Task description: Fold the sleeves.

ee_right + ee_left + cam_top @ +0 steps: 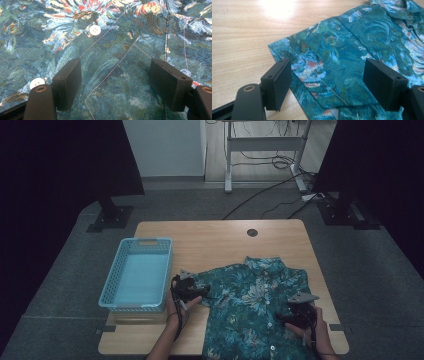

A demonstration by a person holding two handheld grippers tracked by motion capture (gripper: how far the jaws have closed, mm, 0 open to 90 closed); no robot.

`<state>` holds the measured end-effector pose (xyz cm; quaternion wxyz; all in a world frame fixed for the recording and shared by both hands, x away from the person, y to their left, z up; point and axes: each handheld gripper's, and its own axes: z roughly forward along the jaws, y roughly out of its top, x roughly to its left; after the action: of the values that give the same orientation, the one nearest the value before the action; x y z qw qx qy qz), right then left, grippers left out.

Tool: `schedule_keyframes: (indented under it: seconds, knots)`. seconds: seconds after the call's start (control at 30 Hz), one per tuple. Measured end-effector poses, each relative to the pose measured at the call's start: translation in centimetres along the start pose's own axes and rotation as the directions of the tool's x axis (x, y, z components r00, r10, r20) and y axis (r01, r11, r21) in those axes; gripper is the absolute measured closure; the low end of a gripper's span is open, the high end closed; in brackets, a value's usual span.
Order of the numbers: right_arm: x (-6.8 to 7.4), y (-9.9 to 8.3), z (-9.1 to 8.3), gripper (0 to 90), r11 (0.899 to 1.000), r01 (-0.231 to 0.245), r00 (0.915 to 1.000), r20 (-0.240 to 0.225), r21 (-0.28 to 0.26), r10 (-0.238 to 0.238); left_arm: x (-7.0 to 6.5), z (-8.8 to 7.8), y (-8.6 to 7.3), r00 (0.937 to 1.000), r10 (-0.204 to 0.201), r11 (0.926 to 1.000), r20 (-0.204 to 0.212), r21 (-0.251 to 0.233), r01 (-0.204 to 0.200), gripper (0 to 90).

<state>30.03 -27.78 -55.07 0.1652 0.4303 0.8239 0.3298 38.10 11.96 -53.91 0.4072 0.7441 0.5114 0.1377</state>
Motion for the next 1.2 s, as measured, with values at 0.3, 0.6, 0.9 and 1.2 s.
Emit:
schedule_keyframes:
  seconds: [0.3,0.6,0.9,1.2]
  knots:
    - [0.0,0.0,0.0,26.1,1.000,0.000,1.0000,0.001,-0.002,0.000,0.2,0.2,0.5,0.9997,0.011,0.9999,-0.021,0.001,-0.011,22.1]
    - [0.0,0.0,0.1,26.0,1.000,0.001,1.0000,0.001,-0.004,-0.001,0.3,0.8,0.7,0.9990,0.012,0.9999,-0.043,0.009,-0.011,21.2]
    - [0.0,0.0,0.1,26.0,1.000,0.000,1.0000,0.000,-0.006,0.000,0.6,1.5,0.6,0.9987,0.005,0.9996,-0.050,0.030,-0.004,21.4]
    - [0.0,0.0,0.1,25.8,1.000,0.001,1.0000,0.001,-0.010,-0.001,1.1,1.8,0.6,0.9973,0.021,0.9993,-0.070,0.033,-0.019,20.8]
